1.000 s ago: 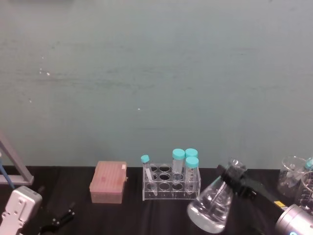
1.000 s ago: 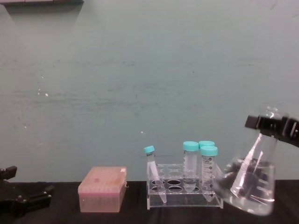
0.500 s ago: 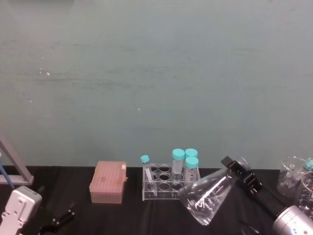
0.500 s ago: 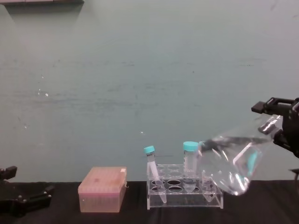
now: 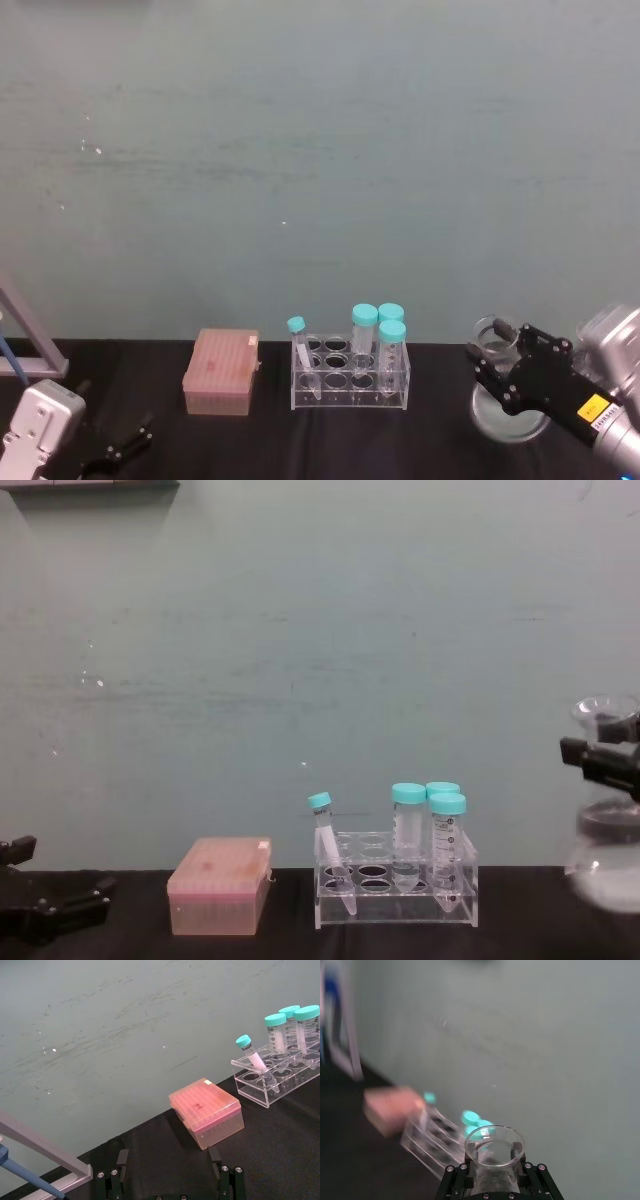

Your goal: Pick up the beaker with the right gripper, shake it three times, and then put it down.

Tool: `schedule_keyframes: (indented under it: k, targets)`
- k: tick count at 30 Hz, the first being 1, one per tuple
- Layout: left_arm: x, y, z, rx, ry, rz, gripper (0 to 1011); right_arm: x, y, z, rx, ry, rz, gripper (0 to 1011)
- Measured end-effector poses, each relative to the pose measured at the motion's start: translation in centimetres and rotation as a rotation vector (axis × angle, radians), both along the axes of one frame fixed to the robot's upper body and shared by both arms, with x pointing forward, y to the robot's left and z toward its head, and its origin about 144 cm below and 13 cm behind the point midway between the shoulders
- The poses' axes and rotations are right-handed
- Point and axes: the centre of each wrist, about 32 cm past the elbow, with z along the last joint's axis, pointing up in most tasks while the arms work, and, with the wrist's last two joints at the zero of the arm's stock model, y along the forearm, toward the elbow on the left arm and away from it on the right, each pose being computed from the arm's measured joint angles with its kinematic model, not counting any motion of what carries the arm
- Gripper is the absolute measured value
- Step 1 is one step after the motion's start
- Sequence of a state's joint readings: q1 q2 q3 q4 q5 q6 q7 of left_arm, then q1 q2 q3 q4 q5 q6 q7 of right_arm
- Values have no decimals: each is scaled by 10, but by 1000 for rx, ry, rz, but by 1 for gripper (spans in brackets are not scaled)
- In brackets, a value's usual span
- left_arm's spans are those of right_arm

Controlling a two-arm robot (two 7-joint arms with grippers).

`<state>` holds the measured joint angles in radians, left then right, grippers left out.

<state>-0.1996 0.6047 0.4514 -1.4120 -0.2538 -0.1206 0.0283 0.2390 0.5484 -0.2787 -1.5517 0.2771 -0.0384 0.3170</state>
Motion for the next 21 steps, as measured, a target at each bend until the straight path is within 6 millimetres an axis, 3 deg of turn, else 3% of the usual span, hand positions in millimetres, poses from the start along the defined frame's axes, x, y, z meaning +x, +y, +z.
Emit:
schedule_keyframes:
  k: [2,5,9,15,21]
  targets:
    - [0,0,0,0,0,0,1000,1,-3,4,-228,-121,10,458]
    - [0,0,0,0,0,0,1000,2,-6,7,-436,-232,25,458]
    - [0,0,0,0,0,0,1000,3,-9,9,-535,-287,30,458]
    - [0,0,0,0,0,0,1000,4,-9,9,-470,-264,31,458]
    - [0,0,0,0,0,0,1000,5,-6,6,-149,-104,34,458]
